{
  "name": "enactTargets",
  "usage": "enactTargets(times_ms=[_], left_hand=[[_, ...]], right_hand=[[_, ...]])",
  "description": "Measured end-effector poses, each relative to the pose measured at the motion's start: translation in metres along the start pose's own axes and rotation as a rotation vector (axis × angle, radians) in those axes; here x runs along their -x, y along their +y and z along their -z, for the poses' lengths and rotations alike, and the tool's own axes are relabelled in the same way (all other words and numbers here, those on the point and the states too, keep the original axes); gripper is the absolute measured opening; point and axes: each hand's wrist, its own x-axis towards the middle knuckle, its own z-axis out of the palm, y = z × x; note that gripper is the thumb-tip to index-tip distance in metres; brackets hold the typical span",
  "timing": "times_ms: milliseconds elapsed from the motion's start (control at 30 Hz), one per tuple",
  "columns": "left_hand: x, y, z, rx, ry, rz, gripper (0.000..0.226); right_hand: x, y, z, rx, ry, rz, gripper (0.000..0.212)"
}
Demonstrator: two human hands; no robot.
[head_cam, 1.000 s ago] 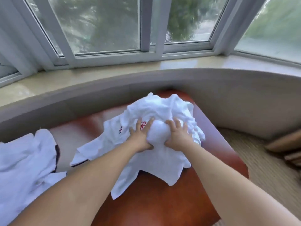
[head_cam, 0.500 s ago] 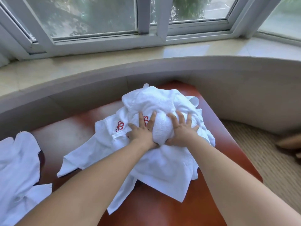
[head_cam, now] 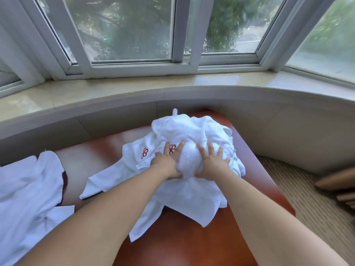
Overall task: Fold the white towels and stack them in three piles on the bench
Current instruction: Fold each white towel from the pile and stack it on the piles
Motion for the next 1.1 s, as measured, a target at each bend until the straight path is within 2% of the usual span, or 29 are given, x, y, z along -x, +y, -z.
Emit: enactTargets(times_ms=[167,300,533,900,1100], left_hand=[[0.048,-0.024,0.010,-0.002,0.123,-0.018,0.107],[0.091,-0.059,0.022,0.004,0.168,0.070,0.103],[0.180,-0.152,0.030,0.038,0.241,0.262,0.103],[0.318,-0.320,-0.007,0.196,0.379,0.496,0.101],[0.378,-0.401,-0.038,0.270,0.353,0.601,0.098]], right_hand=[[0.033,-0.022,0.020,0.041,0.075,0.106,0.106],[0.058,-0.069,0.030,0.056,0.122,0.268,0.096],[0.100,-0.181,0.033,0.108,0.130,0.470,0.092],[0.169,-0.378,-0.002,0.262,0.093,0.716,0.089],[0.203,-0.476,-0.045,0.347,0.063,0.839,0.087]])
